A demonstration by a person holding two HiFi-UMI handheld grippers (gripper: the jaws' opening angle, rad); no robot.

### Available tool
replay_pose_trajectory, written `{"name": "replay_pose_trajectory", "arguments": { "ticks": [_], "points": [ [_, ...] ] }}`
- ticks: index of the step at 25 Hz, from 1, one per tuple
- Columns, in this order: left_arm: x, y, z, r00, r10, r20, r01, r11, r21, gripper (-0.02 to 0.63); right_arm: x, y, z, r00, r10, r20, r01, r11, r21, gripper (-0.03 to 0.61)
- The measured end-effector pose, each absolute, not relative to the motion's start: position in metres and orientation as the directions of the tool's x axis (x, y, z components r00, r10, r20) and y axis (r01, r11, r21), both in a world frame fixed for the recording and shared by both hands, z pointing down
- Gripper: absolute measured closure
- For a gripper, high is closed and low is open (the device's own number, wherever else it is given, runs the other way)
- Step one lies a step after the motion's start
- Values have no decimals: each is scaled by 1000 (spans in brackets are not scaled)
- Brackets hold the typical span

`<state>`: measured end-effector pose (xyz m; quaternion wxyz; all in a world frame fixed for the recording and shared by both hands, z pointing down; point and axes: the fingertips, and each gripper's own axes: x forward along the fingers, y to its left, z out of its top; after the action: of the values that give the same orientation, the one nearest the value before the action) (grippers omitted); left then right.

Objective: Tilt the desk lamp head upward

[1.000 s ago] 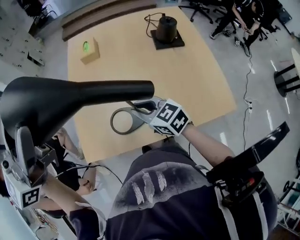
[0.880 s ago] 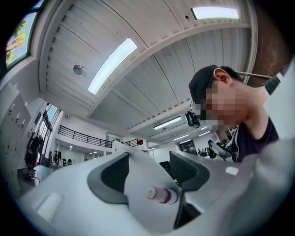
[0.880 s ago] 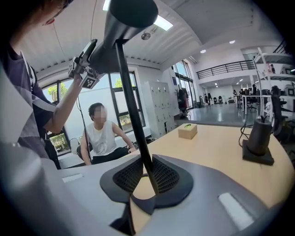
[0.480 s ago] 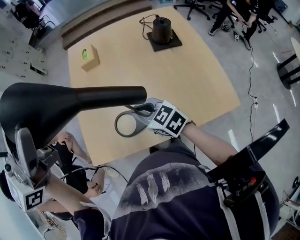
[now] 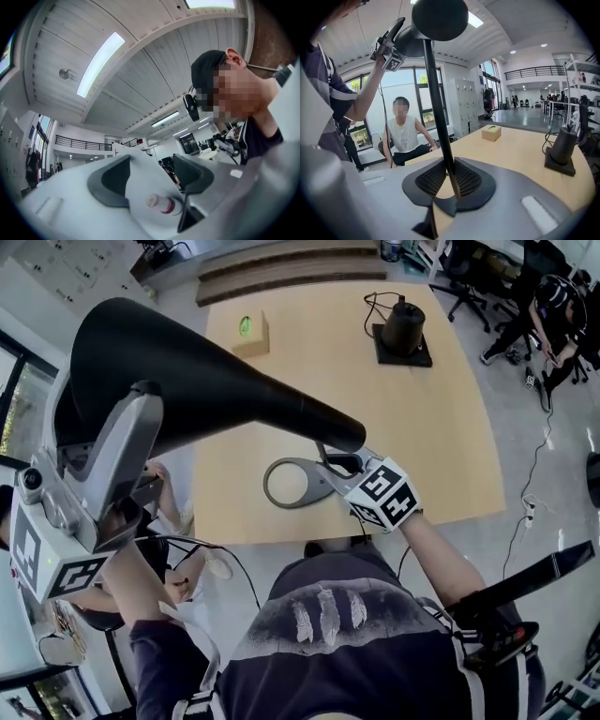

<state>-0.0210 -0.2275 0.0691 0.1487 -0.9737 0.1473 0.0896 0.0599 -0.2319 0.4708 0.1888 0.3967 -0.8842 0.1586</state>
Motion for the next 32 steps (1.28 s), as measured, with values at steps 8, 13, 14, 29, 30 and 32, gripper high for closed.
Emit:
{"name": "replay_pose_trajectory", "arguments": {
  "ticks": [8, 13, 14, 29, 30, 32],
  "points": [
    [-33, -227, 75, 927, -313, -209, -368, -868, -334, 327, 59, -232, 471, -624, -635, 455, -754, 643, -136, 525],
    [-63, -224, 84, 899, -375, -226, -435, -827, -355, 273, 64, -233, 459, -587, -691, 422, -789, 606, -106, 340],
    [-74, -224, 88, 892, -389, -229, -447, -832, -329, 270, 69, -232, 453, -567, -717, 405, -807, 582, -98, 331],
    [-143, -227, 220, 885, -432, -176, -441, -897, -17, 566, 62, -197, 421, -482, -807, 342, -866, 498, -46, 580],
    [-141, -225, 225, 889, -427, -167, -435, -900, -12, 609, 56, -195, 419, -495, -802, 335, -859, 509, -52, 580],
    [-136, -221, 238, 895, -424, -136, -428, -904, 5, 611, 49, -190, 418, -519, -789, 330, -846, 529, -64, 580]
  ]
}}
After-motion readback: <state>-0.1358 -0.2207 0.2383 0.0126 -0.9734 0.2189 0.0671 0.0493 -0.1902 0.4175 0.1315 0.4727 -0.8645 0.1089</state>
